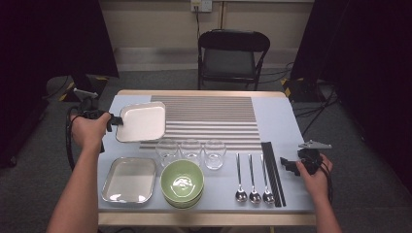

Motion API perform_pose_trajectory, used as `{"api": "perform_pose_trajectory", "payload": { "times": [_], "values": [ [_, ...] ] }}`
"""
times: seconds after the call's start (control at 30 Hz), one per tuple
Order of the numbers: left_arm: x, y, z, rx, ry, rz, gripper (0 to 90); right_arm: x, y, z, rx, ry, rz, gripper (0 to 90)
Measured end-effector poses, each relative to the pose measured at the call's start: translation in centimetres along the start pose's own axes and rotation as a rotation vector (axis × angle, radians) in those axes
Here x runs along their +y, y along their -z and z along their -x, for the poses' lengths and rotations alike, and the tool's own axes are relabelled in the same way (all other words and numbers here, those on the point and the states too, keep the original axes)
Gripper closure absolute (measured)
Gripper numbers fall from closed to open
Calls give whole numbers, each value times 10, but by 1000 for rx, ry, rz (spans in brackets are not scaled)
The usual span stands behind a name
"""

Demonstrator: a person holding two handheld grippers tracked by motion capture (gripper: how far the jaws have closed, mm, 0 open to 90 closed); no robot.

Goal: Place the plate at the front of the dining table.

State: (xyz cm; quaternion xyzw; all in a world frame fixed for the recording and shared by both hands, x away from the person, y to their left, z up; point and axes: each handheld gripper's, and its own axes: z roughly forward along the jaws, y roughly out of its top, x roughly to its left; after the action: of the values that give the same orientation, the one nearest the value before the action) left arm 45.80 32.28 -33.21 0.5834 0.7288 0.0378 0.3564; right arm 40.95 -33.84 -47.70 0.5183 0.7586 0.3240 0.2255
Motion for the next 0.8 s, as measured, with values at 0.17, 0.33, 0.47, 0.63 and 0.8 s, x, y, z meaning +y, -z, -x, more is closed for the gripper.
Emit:
{"api": "perform_pose_trajectory", "payload": {
  "times": [0.17,0.33,0.47,0.63,0.8],
  "values": [
    [4,-1,4,-7,-2,-2,892,0,0,0,0,1,0,173],
    [6,-2,7,-7,1,2,892,0,0,0,-1,-3,-1,172],
    [8,-4,7,-3,3,1,892,0,0,0,1,0,0,173],
    [10,-7,9,-5,9,-1,892,0,0,0,1,1,0,173],
    [12,-11,14,2,-5,-7,892,0,0,0,0,1,0,173]
  ]
}}
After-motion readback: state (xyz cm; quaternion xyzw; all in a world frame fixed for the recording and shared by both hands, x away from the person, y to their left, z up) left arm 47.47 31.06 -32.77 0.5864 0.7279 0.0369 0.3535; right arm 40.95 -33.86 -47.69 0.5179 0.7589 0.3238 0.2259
